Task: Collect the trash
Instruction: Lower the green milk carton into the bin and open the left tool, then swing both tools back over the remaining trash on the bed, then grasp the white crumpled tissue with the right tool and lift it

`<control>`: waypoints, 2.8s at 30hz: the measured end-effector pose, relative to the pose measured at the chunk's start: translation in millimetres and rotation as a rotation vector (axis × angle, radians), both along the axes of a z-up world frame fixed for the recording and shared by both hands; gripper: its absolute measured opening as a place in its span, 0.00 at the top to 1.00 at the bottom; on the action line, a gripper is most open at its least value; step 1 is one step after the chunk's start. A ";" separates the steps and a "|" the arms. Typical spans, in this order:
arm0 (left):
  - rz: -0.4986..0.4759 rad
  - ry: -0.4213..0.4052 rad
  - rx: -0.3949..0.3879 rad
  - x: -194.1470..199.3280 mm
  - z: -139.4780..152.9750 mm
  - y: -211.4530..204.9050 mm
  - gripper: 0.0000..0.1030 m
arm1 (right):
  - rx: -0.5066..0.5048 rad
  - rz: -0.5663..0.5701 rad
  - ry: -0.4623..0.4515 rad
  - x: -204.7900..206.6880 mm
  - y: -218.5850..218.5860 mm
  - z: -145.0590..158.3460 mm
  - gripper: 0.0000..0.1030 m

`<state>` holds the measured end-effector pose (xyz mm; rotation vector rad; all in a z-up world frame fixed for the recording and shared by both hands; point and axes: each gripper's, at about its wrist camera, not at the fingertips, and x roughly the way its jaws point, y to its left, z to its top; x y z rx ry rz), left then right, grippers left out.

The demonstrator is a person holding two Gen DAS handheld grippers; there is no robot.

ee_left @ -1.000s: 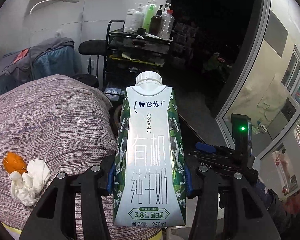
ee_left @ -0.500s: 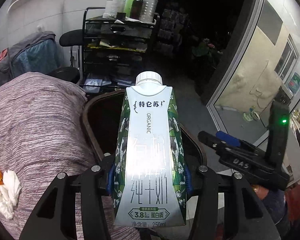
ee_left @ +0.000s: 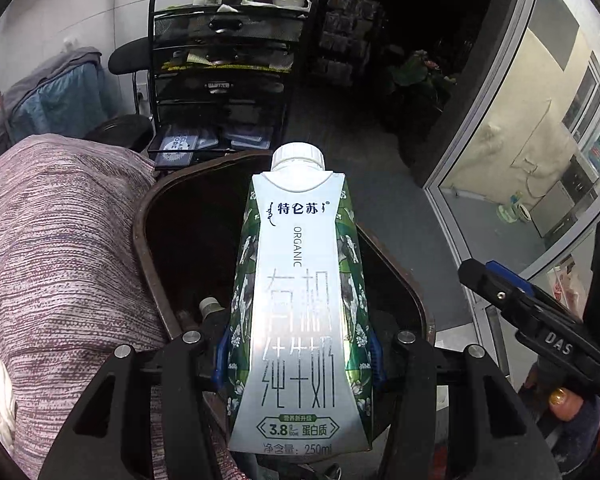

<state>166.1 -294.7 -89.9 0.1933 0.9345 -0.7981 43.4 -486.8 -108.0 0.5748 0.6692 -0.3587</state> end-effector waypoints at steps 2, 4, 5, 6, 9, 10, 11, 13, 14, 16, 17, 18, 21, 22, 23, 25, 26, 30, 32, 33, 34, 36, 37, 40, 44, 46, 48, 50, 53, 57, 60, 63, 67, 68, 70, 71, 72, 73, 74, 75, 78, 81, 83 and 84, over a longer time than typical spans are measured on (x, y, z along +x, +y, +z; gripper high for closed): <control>0.001 0.005 0.005 1.7 -2.2 -2.7 0.52 | -0.002 -0.003 -0.001 -0.9 -1.5 0.4 0.22; -0.004 0.007 0.012 2.4 -4.9 -4.6 0.52 | -0.003 -0.010 0.000 -2.1 -3.0 0.6 0.22; -0.005 0.006 0.015 2.9 -6.1 -6.1 0.52 | -0.003 -0.012 0.000 -2.3 -3.9 0.7 0.22; -0.003 0.006 0.016 2.7 -7.2 -5.8 0.52 | -0.004 -0.015 0.002 -2.6 -4.5 0.9 0.22; 0.006 0.008 0.015 3.0 -9.0 -5.8 0.38 | -0.004 -0.020 0.005 -3.6 -5.9 1.0 0.22; 0.013 -0.002 0.013 2.6 -8.3 -5.2 0.29 | -0.004 -0.021 0.007 -3.7 -6.1 1.0 0.22; 0.019 -0.016 0.010 1.6 -6.8 -4.2 0.23 | -0.006 -0.021 0.008 -3.8 -5.9 1.1 0.21; 0.015 -0.034 0.002 -0.5 -3.8 -4.1 0.20 | -0.007 -0.022 0.009 -3.8 -5.1 1.5 0.21; 0.014 -0.044 0.000 -2.2 -1.3 -3.8 0.17 | -0.007 -0.021 0.008 -3.6 -4.6 1.9 0.21; 0.015 -0.068 -0.005 -5.3 3.7 -2.3 0.13 | -0.010 -0.018 0.006 -3.1 -3.6 2.6 0.20; 0.016 -0.084 -0.010 -8.3 7.2 -0.4 0.12 | -0.012 -0.015 0.005 -2.7 -2.8 3.4 0.20; 0.018 -0.099 -0.013 -11.1 10.9 1.5 0.11 | -0.014 -0.013 0.001 -2.5 -1.9 4.1 0.20; 0.025 -0.144 -0.024 -19.4 23.2 8.8 0.07 | -0.018 -0.005 -0.008 -1.9 1.3 5.5 0.20; 0.030 -0.160 -0.029 -22.5 28.1 12.2 0.06 | -0.019 -0.001 -0.013 -1.6 2.9 6.3 0.20; 0.035 -0.173 -0.035 -25.3 31.9 15.4 0.06 | -0.020 0.004 -0.018 -1.5 4.6 7.2 0.20; 0.046 -0.199 -0.047 -30.4 39.9 23.6 0.06 | -0.024 0.017 -0.029 -1.1 8.7 9.4 0.20; 0.053 -0.212 -0.051 -33.0 43.9 28.6 0.06 | -0.028 0.026 -0.036 -0.4 11.5 10.8 0.20; 0.081 -0.242 -0.078 -40.7 58.5 48.8 0.06 | -0.039 0.053 -0.062 5.7 22.8 17.3 0.20; 0.101 -0.256 -0.089 -43.5 64.5 60.8 0.06 | -0.044 0.071 -0.071 9.8 30.0 20.3 0.19; 0.112 -0.262 -0.092 -44.4 66.6 65.9 0.06 | -0.046 0.079 -0.075 11.1 33.3 21.4 0.19; 0.122 -0.268 -0.094 -45.4 68.4 71.0 0.06 | -0.050 0.089 -0.079 13.1 37.6 22.9 0.19; 0.143 -0.279 -0.096 -47.1 71.6 82.5 0.06 | -0.053 0.108 -0.086 16.2 45.7 25.9 0.18; 0.152 -0.284 -0.094 -48.0 72.4 87.6 0.06 | -0.055 0.117 -0.088 18.1 49.6 26.6 0.18; 0.185 -0.295 -0.084 -48.3 73.9 104.7 0.06 | -0.059 0.150 -0.097 23.4 63.0 30.6 0.18; 0.228 -0.287 -0.076 -45.3 73.3 127.8 0.06 | -0.068 0.199 -0.111 32.3 82.0 37.5 0.18; 0.259 -0.281 -0.070 -43.4 71.9 142.1 0.06 | -0.076 0.226 -0.117 37.0 92.1 41.1 0.18; 0.287 -0.272 -0.069 -41.5 70.7 155.1 0.06 | -0.082 0.256 -0.125 42.0 103.7 44.6 0.18; 0.319 -0.267 -0.067 -39.9 69.4 170.2 0.06 | -0.081 0.291 -0.129 46.9 114.9 47.7 0.18; 0.366 -0.263 -0.050 -38.0 66.0 192.8 0.06 | -0.086 0.359 -0.138 56.0 137.4 52.4 0.18; 0.427 -0.258 -0.028 -36.9 61.6 221.5 0.06 | -0.081 0.449 -0.145 68.4 168.7 57.0 0.18; 0.474 -0.252 -0.009 -36.6 57.5 245.3 0.06 | -0.091 0.512 -0.145 75.8 192.8 60.3 0.17; 0.533 -0.245 0.027 -35.5 53.0 270.4 0.06 | -0.097 0.581 -0.144 83.8 216.6 64.2 0.17; 0.609 -0.238 0.052 -34.4 48.3 308.0 0.06 | -0.129 0.680 -0.133 95.6 252.8 69.6 0.17; 0.630 -0.236 0.057 -34.4 47.7 317.8 0.06 | -0.138 0.710 -0.128 98.8 263.4 70.4 0.17; 0.667 -0.226 0.073 -34.1 45.4 336.0 0.06 | -0.159 0.760 -0.118 103.7 282.0 70.8 0.17; 0.678 -0.223 0.081 -34.2 44.0 341.9 0.06 | -0.174 0.790 -0.109 106.7 292.1 70.8 0.17; 0.690 -0.220 0.090 -34.0 42.2 349.3 0.06 | -0.186 0.811 -0.102 109.4 299.6 70.5 0.17; 0.700 -0.216 0.099 -33.8 40.4 355.8 0.06 | -0.200 0.836 -0.095 112.7 309.5 70.2 0.17; 0.706 -0.212 0.106 -33.1 38.7 360.5 0.06 | -0.212 0.859 -0.086 116.5 318.7 69.6 0.17; 0.709 -0.208 0.112 -31.7 37.9 364.5 0.06 | -0.221 0.876 -0.078 119.2 326.1 69.1 0.17; 0.708 -0.198 0.125 -29.9 34.9 372.6 0.06 | -0.260 0.931 -0.049 128.4 350.8 65.4 0.17; 0.706 -0.196 0.136 -27.9 32.2 375.5 0.06 | -0.308 0.998 -0.007 135.7 377.2 61.0 0.17; 0.710 -0.190 0.132 -25.7 30.3 379.5 0.06 | -0.356 1.046 0.027 141.1 397.7 56.3 0.17; 0.711 -0.187 0.129 -24.5 29.3 381.2 0.06 | -0.373 1.063 0.043 143.8 404.8 53.9 0.17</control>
